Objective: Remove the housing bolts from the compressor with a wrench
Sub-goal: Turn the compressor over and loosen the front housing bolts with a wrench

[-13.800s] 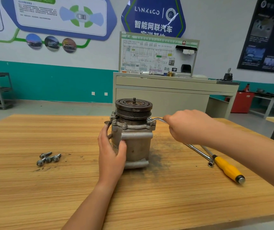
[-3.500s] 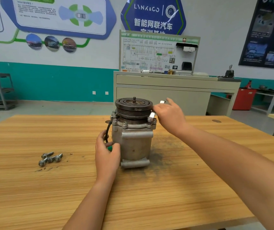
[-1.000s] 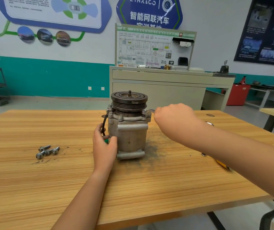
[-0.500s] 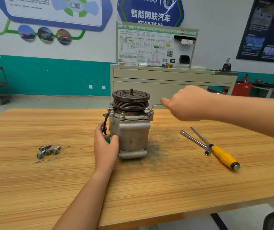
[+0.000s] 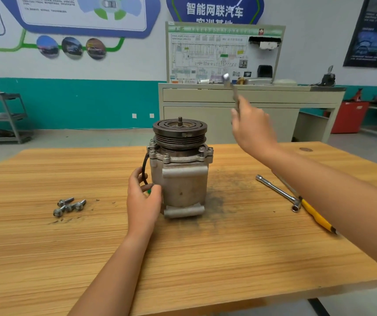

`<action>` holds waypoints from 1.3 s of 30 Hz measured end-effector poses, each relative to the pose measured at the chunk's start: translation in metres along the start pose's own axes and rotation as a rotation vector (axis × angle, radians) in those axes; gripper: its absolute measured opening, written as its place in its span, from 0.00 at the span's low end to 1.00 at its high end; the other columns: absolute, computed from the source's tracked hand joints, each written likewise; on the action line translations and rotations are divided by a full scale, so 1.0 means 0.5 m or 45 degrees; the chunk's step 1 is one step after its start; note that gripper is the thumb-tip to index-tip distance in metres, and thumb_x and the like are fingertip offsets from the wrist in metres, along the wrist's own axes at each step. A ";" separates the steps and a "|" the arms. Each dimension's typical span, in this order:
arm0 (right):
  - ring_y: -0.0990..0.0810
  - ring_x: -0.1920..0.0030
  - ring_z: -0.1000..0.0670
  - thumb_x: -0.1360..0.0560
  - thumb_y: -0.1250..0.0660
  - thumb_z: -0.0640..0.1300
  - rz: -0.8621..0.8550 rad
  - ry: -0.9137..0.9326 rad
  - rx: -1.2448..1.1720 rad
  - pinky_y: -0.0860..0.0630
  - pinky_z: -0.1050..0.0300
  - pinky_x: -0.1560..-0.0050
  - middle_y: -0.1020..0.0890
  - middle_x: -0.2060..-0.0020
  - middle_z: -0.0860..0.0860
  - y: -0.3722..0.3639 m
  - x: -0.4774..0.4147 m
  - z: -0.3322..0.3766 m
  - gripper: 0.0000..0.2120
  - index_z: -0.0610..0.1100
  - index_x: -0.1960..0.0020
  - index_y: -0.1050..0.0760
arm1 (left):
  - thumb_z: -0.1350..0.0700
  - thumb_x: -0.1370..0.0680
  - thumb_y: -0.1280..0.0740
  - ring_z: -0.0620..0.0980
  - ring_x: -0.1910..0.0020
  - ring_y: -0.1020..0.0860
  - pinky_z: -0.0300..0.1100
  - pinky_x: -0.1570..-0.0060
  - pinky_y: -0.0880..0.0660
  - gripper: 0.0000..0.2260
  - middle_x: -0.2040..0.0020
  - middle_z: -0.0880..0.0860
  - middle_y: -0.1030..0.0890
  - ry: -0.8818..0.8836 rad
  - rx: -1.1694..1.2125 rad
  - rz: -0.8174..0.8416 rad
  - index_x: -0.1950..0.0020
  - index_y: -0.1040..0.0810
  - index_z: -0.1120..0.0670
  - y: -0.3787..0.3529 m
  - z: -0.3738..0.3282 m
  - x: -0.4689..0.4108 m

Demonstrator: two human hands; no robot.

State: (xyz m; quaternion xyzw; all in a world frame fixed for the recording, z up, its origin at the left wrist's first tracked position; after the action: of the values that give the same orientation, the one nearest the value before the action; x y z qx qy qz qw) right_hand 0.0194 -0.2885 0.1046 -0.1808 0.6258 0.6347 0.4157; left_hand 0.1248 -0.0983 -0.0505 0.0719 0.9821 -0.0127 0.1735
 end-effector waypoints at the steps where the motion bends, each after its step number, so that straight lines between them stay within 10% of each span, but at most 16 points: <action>1: 0.28 0.67 0.45 0.19 0.49 0.43 -0.013 -0.059 -0.150 0.35 0.55 0.67 0.27 0.68 0.48 0.019 0.007 -0.003 0.14 0.39 0.36 0.34 | 0.63 0.23 0.39 0.36 0.52 0.27 0.29 0.62 0.32 0.22 0.40 0.47 0.29 -0.001 0.003 -0.008 0.31 0.35 0.48 -0.001 -0.001 0.000; 8: 0.33 0.73 0.52 0.20 0.46 0.43 0.373 0.135 0.235 0.44 0.59 0.75 0.31 0.72 0.51 0.098 0.112 0.043 0.09 0.46 0.42 0.31 | 0.64 0.23 0.39 0.36 0.56 0.26 0.21 0.66 0.33 0.14 0.47 0.47 0.24 -0.026 0.098 -0.162 0.42 0.29 0.49 0.012 -0.013 0.002; 16: 0.41 0.74 0.51 0.27 0.46 0.31 0.522 0.239 0.660 0.47 0.58 0.76 0.38 0.72 0.51 0.086 0.128 0.084 0.22 0.47 0.36 0.34 | 0.59 0.21 0.41 0.39 0.72 0.28 0.36 0.68 0.30 0.10 0.65 0.48 0.22 0.066 0.108 -0.185 0.59 0.23 0.53 0.025 -0.017 -0.007; 23: 0.23 0.54 0.43 0.25 0.45 0.31 0.625 0.524 0.844 0.46 0.59 0.76 0.32 0.64 0.49 0.076 0.129 0.153 0.18 0.39 0.36 0.33 | 0.55 0.20 0.42 0.48 0.70 0.38 0.44 0.68 0.40 0.16 0.71 0.52 0.35 -0.008 -0.004 -0.138 0.67 0.34 0.58 0.022 -0.022 -0.002; 28: 0.40 0.75 0.50 0.25 0.45 0.32 0.659 0.613 1.002 0.45 0.58 0.78 0.40 0.73 0.50 0.075 0.117 0.131 0.19 0.39 0.35 0.34 | 0.53 0.19 0.43 0.49 0.69 0.38 0.44 0.68 0.41 0.17 0.71 0.52 0.36 -0.059 0.001 -0.113 0.67 0.35 0.57 0.023 -0.018 -0.003; 39: 0.38 0.76 0.52 0.22 0.48 0.44 0.603 0.592 0.938 0.44 0.60 0.78 0.36 0.75 0.52 0.054 0.094 0.085 0.16 0.45 0.35 0.36 | 0.52 0.19 0.42 0.52 0.67 0.36 0.48 0.65 0.38 0.17 0.70 0.53 0.34 0.000 0.088 -0.107 0.66 0.33 0.56 0.018 -0.008 -0.005</action>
State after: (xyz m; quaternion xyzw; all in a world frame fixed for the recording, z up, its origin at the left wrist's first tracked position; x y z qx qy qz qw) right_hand -0.0162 -0.2305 0.0931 -0.0115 0.9086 0.3912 0.1459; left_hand 0.1269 -0.0896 -0.0459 0.0365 0.9832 -0.0538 0.1703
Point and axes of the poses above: each hand's wrist, its own x-axis away from the middle knuckle, its own y-axis out of the back of the hand, z = x × y, the point moved 5 cm from there along -x, towards the middle knuckle
